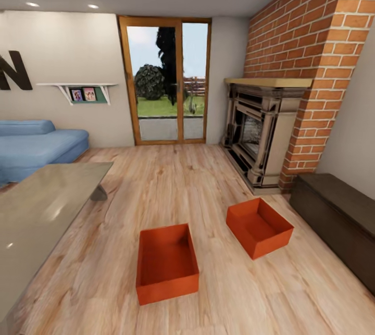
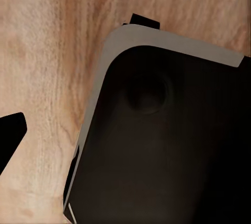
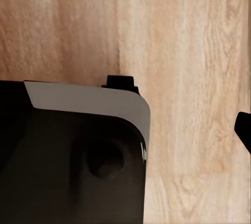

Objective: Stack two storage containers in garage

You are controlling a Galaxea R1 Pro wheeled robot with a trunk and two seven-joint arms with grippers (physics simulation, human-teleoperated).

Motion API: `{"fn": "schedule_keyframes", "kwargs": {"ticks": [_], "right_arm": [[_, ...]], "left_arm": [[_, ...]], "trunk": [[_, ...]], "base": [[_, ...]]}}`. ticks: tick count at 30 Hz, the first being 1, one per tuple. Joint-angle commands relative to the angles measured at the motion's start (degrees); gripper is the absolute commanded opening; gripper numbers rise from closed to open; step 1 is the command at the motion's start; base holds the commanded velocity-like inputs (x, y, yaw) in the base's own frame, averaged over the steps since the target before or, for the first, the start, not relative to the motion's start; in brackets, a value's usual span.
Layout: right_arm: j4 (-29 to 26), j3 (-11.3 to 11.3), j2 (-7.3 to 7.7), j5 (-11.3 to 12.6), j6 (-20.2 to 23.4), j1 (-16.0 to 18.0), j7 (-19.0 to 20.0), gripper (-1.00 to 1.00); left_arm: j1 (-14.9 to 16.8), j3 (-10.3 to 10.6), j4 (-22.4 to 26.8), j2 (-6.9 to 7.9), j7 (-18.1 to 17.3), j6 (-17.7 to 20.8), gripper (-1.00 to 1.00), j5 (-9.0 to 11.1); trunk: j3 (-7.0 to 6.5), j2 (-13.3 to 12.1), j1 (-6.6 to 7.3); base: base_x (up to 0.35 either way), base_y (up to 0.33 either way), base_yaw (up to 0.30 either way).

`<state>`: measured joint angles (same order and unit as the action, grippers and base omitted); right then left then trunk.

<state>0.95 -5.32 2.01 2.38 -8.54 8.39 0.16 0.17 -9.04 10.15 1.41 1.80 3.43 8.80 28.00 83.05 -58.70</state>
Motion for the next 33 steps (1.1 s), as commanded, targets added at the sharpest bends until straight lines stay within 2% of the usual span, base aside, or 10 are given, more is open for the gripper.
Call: {"fn": "schedule_keyframes", "kwargs": {"ticks": [1, 12, 33], "right_arm": [[0.1, -0.5, 0.01, 0.3, -0.2, 0.0, 0.0, 1.0], [0.1, -0.5, 0.01, 0.3, -0.3, 0.0, 0.0, 1.0], [0.1, -0.6, -0.02, 0.1, -0.3, 0.0, 0.1, 1.0]], "left_arm": [[0.0, 0.0, 0.1, -0.01, 0.1, 0.4, 1.0, 0.6], [0.0, 0.0, 0.1, -0.09, 0.1, 0.0, 1.0, 0.6], [0.0, 0.0, 0.2, -0.1, 0.1, -0.4, 1.0, 0.6]], "trunk": [[0.08, 0.0, -0.03], [0.27, 0.0, -0.03], [0.28, 0.0, -0.03]], "base": [[0.321, -0.131, 0.271], [0.322, -0.124, 0.24], [0.303, 0.022, 0.006]]}}
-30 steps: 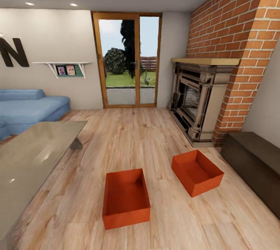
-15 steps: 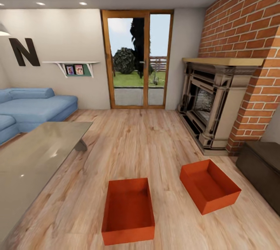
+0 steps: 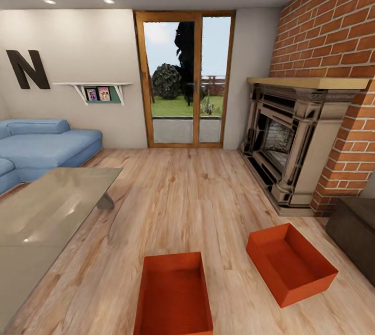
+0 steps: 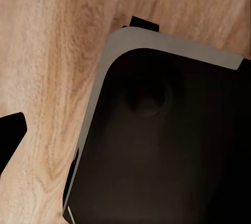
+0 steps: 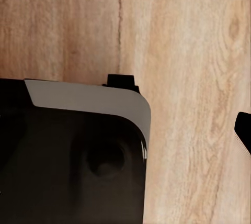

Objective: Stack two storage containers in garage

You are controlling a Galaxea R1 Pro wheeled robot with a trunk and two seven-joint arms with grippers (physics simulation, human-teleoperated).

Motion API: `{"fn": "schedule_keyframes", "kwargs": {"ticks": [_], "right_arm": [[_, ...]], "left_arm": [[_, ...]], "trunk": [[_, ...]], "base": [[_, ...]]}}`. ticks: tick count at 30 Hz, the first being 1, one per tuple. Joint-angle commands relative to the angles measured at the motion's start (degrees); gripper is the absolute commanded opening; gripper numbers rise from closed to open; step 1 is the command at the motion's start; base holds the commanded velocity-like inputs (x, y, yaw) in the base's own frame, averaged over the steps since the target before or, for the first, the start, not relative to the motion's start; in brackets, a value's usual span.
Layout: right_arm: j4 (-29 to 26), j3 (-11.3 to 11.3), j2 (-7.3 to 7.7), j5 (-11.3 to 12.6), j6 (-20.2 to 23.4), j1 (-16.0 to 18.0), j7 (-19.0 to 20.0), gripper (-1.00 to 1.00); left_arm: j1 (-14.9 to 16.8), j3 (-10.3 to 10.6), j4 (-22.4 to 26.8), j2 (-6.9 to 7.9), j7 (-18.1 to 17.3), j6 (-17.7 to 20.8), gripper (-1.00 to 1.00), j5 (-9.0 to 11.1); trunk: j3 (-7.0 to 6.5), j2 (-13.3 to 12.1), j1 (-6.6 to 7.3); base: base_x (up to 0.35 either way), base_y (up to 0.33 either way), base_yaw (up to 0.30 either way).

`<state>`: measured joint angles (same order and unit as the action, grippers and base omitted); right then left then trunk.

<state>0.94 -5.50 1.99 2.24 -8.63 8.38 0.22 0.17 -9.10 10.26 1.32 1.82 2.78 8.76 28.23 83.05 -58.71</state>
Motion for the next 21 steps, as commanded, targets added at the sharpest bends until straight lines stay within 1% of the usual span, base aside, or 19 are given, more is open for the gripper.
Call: {"fn": "schedule_keyframes", "kwargs": {"ticks": [1, 8, 15, 17, 21], "right_arm": [[0.1, -0.4, -0.02, 0.2, -0.2, 0.1, 0.0, 1.0], [0.1, -0.4, -0.11, 0.2, -0.2, 0.1, 0.0, 1.0], [0.1, -0.4, -0.14, 0.2, -0.1, 0.1, 0.0, 1.0], [0.1, -0.4, -0.14, 0.2, -0.1, 0.1, 0.0, 1.0], [0.1, -0.4, -0.14, 0.3, -0.1, 0.1, 0.0, 1.0]], "left_arm": [[0.0, 0.0, 0.1, -0.01, 0.1, 0.3, 1.0, 0.6], [0.0, 0.0, 0.1, -0.01, 0.1, 0.3, 1.0, 0.6], [0.0, 0.0, 0.2, -0.04, 0.1, 0.2, 1.0, 0.6], [0.0, 0.0, 0.3, -0.07, 0.1, 0.2, 1.0, 0.6], [0.0, 0.0, 0.4, -0.09, 0.1, 0.2, 1.0, 0.6]], "trunk": [[0.06, 0.0, -0.02], [0.06, 0.0, -0.02], [0.06, 0.0, -0.02], [0.06, 0.0, -0.02], [0.06, 0.0, -0.02]], "base": [[0.245, 0.006, 0.0], [0.223, 0.001, 0.0], [0.048, 0.005, 0.0], [0.005, 0.138, 0.0], [0.002, 0.256, 0.0]]}}
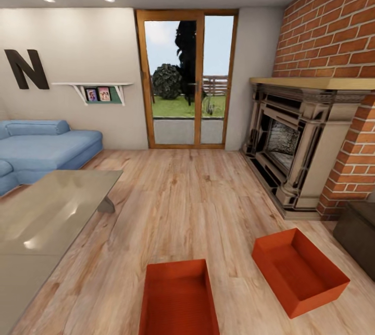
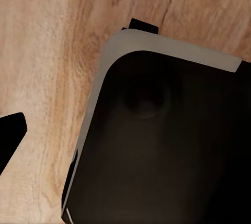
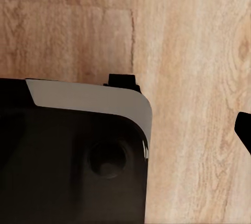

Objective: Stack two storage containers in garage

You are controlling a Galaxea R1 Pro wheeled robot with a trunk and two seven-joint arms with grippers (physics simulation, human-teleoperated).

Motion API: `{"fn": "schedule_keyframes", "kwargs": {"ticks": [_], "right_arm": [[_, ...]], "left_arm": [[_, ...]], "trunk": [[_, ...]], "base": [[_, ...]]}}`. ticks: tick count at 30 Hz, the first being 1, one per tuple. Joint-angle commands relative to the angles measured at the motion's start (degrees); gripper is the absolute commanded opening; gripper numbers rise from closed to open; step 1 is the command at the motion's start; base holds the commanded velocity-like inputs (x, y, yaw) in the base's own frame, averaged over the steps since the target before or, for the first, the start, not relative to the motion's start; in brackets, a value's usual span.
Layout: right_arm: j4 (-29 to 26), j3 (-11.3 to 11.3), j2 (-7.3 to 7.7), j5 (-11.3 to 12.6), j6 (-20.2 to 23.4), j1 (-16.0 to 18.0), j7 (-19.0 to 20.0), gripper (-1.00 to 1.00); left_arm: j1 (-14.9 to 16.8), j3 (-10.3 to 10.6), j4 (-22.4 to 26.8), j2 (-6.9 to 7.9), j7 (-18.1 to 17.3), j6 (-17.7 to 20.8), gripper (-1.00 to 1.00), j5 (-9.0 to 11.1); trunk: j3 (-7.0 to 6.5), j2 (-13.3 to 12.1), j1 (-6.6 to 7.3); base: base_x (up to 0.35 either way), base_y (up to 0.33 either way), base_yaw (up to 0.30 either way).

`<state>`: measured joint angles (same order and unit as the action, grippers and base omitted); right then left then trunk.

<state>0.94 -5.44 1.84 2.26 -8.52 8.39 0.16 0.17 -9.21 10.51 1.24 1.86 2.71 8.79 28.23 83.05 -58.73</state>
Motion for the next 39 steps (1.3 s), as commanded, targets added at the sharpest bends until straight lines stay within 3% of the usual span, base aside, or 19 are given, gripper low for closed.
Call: {"fn": "schedule_keyframes", "kwargs": {"ticks": [1, 16, 39], "right_arm": [[0.1, -0.4, 0.01, 0.3, -0.3, 0.1, 0.0, 1.0], [0.1, -0.5, 0.14, 0.2, -0.2, 0.1, 0.0, 1.0], [0.1, -0.5, 0.18, 0.2, -0.3, 0.1, 0.1, 1.0]], "left_arm": [[0.0, 0.1, 0.1, 0.0, 0.1, 0.3, 1.0, 0.6], [0.0, 0.1, 0.2, -0.01, 0.1, 0.3, 1.0, 0.6], [0.0, 0.1, 0.3, -0.1, 0.2, 0.3, 1.0, 0.6]], "trunk": [[0.06, 0.0, 0.0], [0.06, 0.0, 0.0], [0.06, 0.0, 0.0]], "base": [[0.001, 0.174, 0.0], [0.0, 0.026, 0.091], [0.0, -0.002, 0.004]]}}
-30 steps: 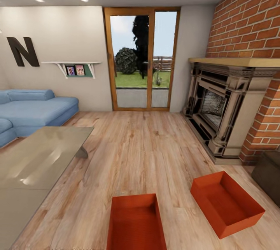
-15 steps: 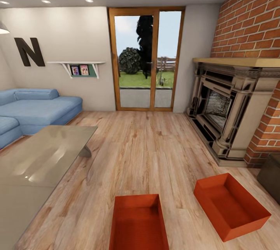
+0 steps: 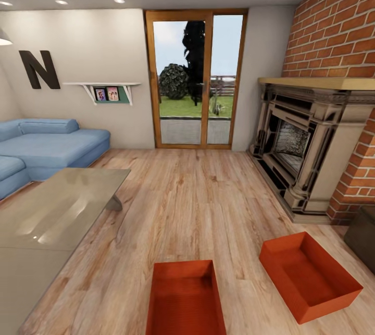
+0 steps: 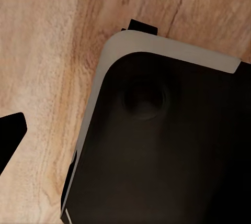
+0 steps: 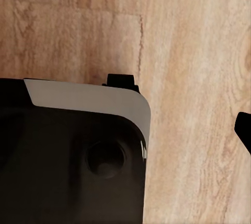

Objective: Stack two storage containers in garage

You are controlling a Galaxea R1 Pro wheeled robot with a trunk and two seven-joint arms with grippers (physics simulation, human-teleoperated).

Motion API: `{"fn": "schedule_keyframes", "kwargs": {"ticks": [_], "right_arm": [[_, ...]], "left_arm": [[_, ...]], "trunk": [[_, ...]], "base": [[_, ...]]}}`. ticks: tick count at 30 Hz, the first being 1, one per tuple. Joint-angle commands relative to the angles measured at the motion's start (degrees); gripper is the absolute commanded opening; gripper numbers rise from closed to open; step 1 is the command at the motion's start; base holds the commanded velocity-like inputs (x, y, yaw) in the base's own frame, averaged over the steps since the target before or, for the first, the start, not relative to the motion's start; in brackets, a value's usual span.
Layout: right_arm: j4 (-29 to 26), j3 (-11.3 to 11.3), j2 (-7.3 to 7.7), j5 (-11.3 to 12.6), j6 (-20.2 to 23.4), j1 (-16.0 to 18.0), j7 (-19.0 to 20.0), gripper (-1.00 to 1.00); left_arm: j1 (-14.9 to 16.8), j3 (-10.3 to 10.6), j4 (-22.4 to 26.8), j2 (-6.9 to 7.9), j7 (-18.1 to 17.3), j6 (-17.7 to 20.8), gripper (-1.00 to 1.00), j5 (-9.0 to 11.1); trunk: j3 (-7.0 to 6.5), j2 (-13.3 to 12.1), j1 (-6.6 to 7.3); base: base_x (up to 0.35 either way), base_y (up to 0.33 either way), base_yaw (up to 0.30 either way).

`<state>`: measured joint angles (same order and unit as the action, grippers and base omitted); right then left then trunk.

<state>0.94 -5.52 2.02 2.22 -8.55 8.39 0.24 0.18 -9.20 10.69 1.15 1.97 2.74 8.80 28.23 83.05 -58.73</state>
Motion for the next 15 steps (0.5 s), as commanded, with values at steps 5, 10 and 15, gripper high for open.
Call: {"fn": "schedule_keyframes", "kwargs": {"ticks": [5, 10, 15], "right_arm": [[0.1, -0.5, 0.03, 0.2, -0.2, 0.1, 0.0, 1.0], [0.1, -0.5, 0.08, 0.2, -0.2, 0.1, 0.0, 1.0], [0.1, -0.5, 0.06, 0.2, -0.2, 0.1, 0.0, 1.0]], "left_arm": [[0.0, 0.1, 0.2, 0.05, 0.1, 0.3, 1.0, 0.6], [0.0, 0.0, 0.3, 0.0, 0.2, 0.3, 1.0, 0.6], [0.0, 0.0, 0.4, -0.01, 0.3, 0.3, 1.0, 0.6]], "trunk": [[0.06, 0.0, 0.0], [0.06, 0.0, 0.0], [0.06, 0.0, 0.0]], "base": [[0.0, -0.104, 0.0], [0.0, -0.015, 0.0], [0.0, -0.001, 0.0]]}}
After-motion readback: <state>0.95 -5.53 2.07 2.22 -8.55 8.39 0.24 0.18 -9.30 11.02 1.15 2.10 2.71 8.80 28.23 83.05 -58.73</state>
